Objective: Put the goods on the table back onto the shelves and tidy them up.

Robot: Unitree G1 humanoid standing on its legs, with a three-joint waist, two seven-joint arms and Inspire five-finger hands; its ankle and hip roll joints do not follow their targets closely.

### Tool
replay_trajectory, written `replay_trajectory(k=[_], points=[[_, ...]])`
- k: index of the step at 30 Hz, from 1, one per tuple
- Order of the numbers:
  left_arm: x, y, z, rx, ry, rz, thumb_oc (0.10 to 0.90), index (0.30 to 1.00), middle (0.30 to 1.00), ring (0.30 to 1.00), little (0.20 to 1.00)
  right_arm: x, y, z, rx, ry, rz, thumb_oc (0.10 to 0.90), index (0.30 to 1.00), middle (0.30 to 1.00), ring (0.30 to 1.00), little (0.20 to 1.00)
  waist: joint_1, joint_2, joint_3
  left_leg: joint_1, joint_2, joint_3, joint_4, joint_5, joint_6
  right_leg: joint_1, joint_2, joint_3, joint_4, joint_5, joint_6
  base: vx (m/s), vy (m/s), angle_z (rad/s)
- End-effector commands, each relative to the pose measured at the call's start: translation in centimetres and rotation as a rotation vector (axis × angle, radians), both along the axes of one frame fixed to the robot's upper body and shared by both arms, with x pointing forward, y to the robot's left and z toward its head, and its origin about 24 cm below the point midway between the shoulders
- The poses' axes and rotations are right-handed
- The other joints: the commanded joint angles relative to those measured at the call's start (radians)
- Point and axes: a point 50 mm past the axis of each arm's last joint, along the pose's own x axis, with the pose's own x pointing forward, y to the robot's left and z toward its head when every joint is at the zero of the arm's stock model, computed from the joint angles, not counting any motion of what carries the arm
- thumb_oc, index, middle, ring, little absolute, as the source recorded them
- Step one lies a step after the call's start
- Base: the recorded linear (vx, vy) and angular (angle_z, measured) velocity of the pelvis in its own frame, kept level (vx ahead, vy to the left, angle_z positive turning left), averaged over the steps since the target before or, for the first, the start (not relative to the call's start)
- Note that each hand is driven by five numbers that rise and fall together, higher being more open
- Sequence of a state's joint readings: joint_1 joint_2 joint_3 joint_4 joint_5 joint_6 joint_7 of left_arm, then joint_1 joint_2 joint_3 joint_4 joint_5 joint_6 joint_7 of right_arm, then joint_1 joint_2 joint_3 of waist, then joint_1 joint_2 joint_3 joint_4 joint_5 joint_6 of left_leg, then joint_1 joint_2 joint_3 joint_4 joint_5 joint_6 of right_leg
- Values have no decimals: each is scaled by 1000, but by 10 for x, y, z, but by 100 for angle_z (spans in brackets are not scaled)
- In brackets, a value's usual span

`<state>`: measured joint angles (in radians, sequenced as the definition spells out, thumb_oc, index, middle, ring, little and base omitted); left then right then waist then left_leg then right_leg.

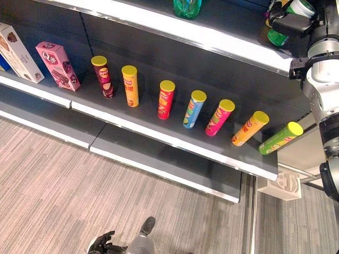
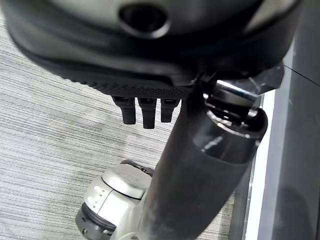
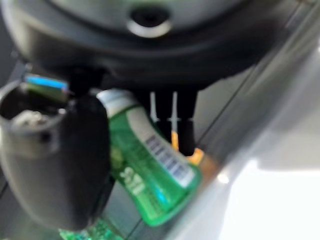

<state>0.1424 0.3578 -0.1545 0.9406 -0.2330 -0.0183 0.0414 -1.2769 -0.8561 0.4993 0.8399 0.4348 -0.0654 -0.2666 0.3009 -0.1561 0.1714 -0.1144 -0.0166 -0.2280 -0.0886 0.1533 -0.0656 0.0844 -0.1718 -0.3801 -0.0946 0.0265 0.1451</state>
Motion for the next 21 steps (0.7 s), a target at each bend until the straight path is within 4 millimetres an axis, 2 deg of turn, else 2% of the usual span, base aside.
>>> replay_trajectory(k=[1, 21], points=[[-5, 11, 3, 55, 7, -57, 800, 900, 900, 900, 900, -34, 4, 77, -132, -259, -1, 400, 300, 300, 300, 300, 7, -20, -71, 76, 15, 24, 1, -156, -14, 6, -48, -24, 16, 23, 54, -4, -8, -4], [-6, 13, 4, 60, 9, -58, 800, 900, 900, 900, 900, -27, 13, 74, -150, -222, 18, 400, 300, 300, 300, 300, 0, -29, -68, 78, 19, 29, 1, -160, -15, 0, -47, -18, 15, 29, 53, 0, 0, 0]])
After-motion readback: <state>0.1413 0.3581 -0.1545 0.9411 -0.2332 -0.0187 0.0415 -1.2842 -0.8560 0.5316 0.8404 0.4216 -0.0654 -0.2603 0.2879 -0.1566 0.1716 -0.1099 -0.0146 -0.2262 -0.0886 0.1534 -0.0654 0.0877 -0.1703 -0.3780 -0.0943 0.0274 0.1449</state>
